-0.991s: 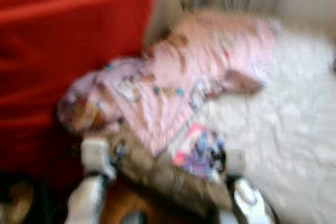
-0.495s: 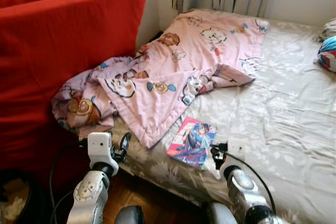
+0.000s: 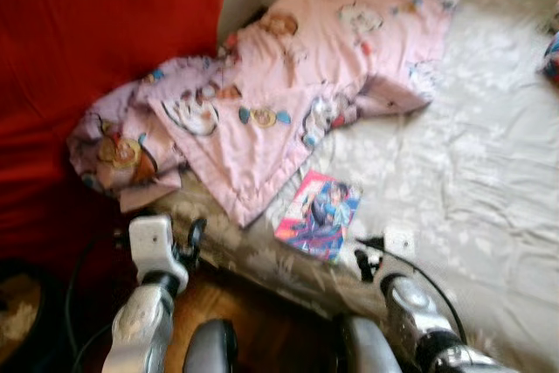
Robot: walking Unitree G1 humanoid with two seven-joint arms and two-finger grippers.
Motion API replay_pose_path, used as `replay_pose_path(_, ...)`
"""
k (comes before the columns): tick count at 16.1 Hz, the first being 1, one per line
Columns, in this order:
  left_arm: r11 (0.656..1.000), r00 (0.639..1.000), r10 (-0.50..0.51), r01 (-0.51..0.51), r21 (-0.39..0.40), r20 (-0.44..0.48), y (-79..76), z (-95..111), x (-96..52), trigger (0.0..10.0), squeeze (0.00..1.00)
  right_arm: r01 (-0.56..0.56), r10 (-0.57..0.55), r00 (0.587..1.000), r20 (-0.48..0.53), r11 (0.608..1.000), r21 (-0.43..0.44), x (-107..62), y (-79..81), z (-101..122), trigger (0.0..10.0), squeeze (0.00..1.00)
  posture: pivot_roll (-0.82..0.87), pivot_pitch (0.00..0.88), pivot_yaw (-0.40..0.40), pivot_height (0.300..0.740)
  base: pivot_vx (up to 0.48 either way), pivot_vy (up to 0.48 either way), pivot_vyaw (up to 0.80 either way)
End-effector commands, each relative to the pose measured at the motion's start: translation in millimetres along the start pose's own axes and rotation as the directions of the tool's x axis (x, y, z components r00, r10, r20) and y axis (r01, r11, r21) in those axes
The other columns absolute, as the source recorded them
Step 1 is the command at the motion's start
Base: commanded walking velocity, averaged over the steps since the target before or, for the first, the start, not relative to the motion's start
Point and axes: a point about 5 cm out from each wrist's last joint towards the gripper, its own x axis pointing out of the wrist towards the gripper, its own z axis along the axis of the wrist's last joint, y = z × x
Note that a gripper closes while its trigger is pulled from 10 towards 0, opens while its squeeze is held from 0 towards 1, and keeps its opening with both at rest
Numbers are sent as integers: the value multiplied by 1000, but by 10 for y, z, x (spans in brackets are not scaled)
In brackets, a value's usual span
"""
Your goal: Clean up the room
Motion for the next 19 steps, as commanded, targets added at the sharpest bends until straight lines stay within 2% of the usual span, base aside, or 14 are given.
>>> replay_pose_path(1,1000,1000,7,-7,-10,-21,12,-13,-51,10000,0,-8,8,999,-32,1000,-1,-2,0,-40,10000,0,101,288,-4,626,0,0,0)
replay_pose_path(5,1000,999,9,-9,-8,-43,13,-7,-163,10000,0,-8,8,999,-45,1000,0,6,-36,-16,10000,0,111,307,-5,626,0,0,0)
replay_pose_path(11,1000,998,1,-1,-6,-60,-19,5,-188,10000,0,-2,2,1000,9,999,48,23,-43,103,10000,0,106,308,-2,626,0,0,0)
replay_pose_path(12,1000,998,0,-1,-6,-61,-22,7,-180,10000,0,-8,4,999,43,996,88,27,-31,154,10000,169,104,306,-2,626,0,0,0)
replay_pose_path(13,1000,998,-1,0,-7,-61,-28,6,-171,10000,0,-26,19,998,67,993,112,29,-11,188,10000,1000,105,303,0,626,0,0,0)
replay_pose_path(17,1000,998,-8,7,-7,-59,-48,8,-142,10000,0,-43,33,995,97,993,109,21,36,194,10000,1000,104,295,2,626,0,0,0)
replay_pose_path(19,1000,998,-8,8,-5,-61,-47,-2,-129,10000,0,-35,29,997,65,995,98,-1,20,80,10000,1000,96,291,0,626,0,0,0)
